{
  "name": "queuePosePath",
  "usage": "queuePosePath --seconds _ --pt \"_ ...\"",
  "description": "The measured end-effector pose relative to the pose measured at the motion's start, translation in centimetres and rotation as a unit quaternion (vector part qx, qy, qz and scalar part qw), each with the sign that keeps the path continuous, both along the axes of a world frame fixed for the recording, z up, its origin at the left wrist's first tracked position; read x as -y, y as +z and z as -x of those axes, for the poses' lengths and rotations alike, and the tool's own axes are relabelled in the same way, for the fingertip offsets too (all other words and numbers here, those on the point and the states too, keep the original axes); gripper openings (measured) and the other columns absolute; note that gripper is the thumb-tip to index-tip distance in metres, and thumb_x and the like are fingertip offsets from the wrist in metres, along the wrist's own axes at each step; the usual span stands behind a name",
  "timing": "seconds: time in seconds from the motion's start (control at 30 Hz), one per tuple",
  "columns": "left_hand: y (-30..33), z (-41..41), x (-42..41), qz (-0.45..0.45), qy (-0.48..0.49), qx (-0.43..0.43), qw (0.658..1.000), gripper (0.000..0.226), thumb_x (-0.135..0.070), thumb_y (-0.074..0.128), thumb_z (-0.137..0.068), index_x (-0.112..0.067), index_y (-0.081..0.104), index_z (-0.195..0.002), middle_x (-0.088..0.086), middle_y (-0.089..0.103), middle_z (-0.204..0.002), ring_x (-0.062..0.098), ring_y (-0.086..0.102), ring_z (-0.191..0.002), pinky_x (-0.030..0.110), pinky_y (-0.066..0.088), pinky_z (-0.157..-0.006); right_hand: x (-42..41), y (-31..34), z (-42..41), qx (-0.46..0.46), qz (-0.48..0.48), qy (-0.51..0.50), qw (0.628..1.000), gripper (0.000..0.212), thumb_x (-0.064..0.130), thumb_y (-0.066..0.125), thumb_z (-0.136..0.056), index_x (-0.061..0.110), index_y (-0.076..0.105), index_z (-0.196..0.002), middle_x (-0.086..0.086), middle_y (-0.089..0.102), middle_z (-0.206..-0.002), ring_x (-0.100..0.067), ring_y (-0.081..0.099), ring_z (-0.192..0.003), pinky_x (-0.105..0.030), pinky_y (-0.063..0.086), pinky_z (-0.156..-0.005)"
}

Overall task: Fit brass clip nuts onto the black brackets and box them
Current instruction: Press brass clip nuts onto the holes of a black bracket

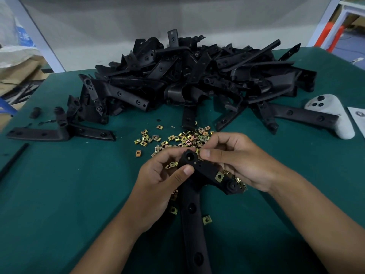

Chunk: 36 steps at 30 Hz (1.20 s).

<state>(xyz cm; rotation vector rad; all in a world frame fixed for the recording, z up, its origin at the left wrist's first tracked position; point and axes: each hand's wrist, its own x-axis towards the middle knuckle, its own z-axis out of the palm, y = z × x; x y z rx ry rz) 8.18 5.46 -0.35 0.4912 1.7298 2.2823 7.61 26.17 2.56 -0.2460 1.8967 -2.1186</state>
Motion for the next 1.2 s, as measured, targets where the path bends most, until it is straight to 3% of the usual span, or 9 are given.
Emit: queuePosePath --seconds 0.17,0.43,0.53,0.57,0.67,0.77,1.07,1.13,1.2 --pt "0.13 0.04 0.09 0.001 0.019 -0.01 1.0 0.024 -0.02 0.079 -0.085 -0.024 0.075 -0.109 0.0 0.074 -0.109 0.011 0.071 -0.1 0.019 0.055 -0.084 -0.11 -0.03 0.03 -0.013 0.01 0.004 1.0 0.011 0.023 0.069 -0.086 0.023 0.08 -0.083 0.006 0.074 -0.077 0.0 0.065 -0.062 -0.01 0.048 -0.053" --pt "-0.18 0.16 0.0 0.007 0.075 -0.022 0.997 0.022 -0.014 0.071 -0.088 -0.027 0.075 -0.105 0.003 0.075 -0.106 0.014 0.072 -0.096 0.022 0.057 -0.081 -0.66 -0.13 0.02 -0.022 -0.018 0.04 0.999 0.031 0.038 0.064 -0.09 0.023 0.077 -0.114 -0.002 0.074 -0.119 -0.018 0.069 -0.115 -0.028 0.055 -0.094" --pt "-0.34 0.09 0.04 0.014 0.077 -0.025 0.997 0.024 -0.013 0.07 -0.087 -0.029 0.075 -0.104 0.003 0.075 -0.106 0.015 0.072 -0.096 0.024 0.058 -0.082 -0.7 -0.3 0.08 -0.049 -0.053 0.03 0.997 0.029 0.043 0.065 -0.092 0.025 0.078 -0.112 0.0 0.07 -0.126 -0.042 0.057 -0.123 -0.069 0.038 -0.107" --pt "-0.39 0.08 0.0 0.016 0.076 -0.027 0.997 0.023 -0.013 0.07 -0.087 -0.028 0.075 -0.104 0.003 0.075 -0.107 0.016 0.072 -0.096 0.025 0.058 -0.083 -0.65 -0.33 0.11 -0.054 -0.059 0.027 0.996 0.028 0.041 0.065 -0.093 0.025 0.078 -0.111 0.002 0.07 -0.126 -0.045 0.054 -0.124 -0.073 0.032 -0.108" --pt "-0.51 -0.04 -0.17 0.015 0.081 -0.024 0.996 0.023 -0.014 0.07 -0.087 -0.029 0.074 -0.104 0.002 0.074 -0.106 0.016 0.072 -0.095 0.024 0.058 -0.081 -0.38 -0.26 0.03 -0.043 -0.05 0.026 0.998 0.026 0.035 0.069 -0.089 0.021 0.079 -0.108 0.007 0.071 -0.119 -0.026 0.064 -0.118 -0.042 0.053 -0.1" --pt "-0.54 -0.23 -0.3 0.02 0.099 -0.032 0.994 0.021 -0.015 0.07 -0.087 -0.027 0.073 -0.104 -0.002 0.074 -0.101 0.013 0.072 -0.091 0.022 0.057 -0.077 -0.28 -0.19 -0.05 -0.05 -0.073 0.019 0.996 0.021 0.029 0.073 -0.086 0.024 0.079 -0.105 0.008 0.073 -0.113 -0.012 0.068 -0.109 -0.02 0.051 -0.093" --pt "-0.52 -0.3 -0.23 0.024 0.11 -0.041 0.993 0.017 -0.024 0.074 -0.088 -0.028 0.071 -0.104 -0.004 0.073 -0.098 0.011 0.07 -0.086 0.021 0.056 -0.073 0.15 -0.22 -0.25 -0.11 -0.117 0.01 0.987 0.034 0.026 0.084 -0.077 0.027 0.075 -0.111 -0.002 0.071 -0.114 -0.025 0.068 -0.108 -0.035 0.052 -0.097" --pt "-0.4 -0.11 -0.19 0.012 0.107 -0.054 0.993 0.018 -0.027 0.072 -0.087 -0.026 0.07 -0.105 -0.002 0.073 -0.101 0.011 0.07 -0.092 0.021 0.056 -0.077 -0.06 -0.14 -0.24 -0.105 -0.115 0.035 0.987 0.039 0.025 0.085 -0.081 0.033 0.072 -0.117 -0.008 0.07 -0.113 -0.03 0.067 -0.104 -0.031 0.055 -0.089" --pt "-0.36 0.23 -0.03 -0.009 0.113 -0.054 0.992 0.019 -0.029 0.071 -0.087 -0.026 0.07 -0.106 -0.001 0.072 -0.105 0.014 0.068 -0.097 0.023 0.056 -0.081 -0.26 -0.02 -0.2 -0.117 -0.114 0.034 0.986 0.044 0.023 0.084 -0.082 0.036 0.068 -0.122 0.005 0.071 -0.111 -0.017 0.069 -0.101 -0.022 0.055 -0.084"
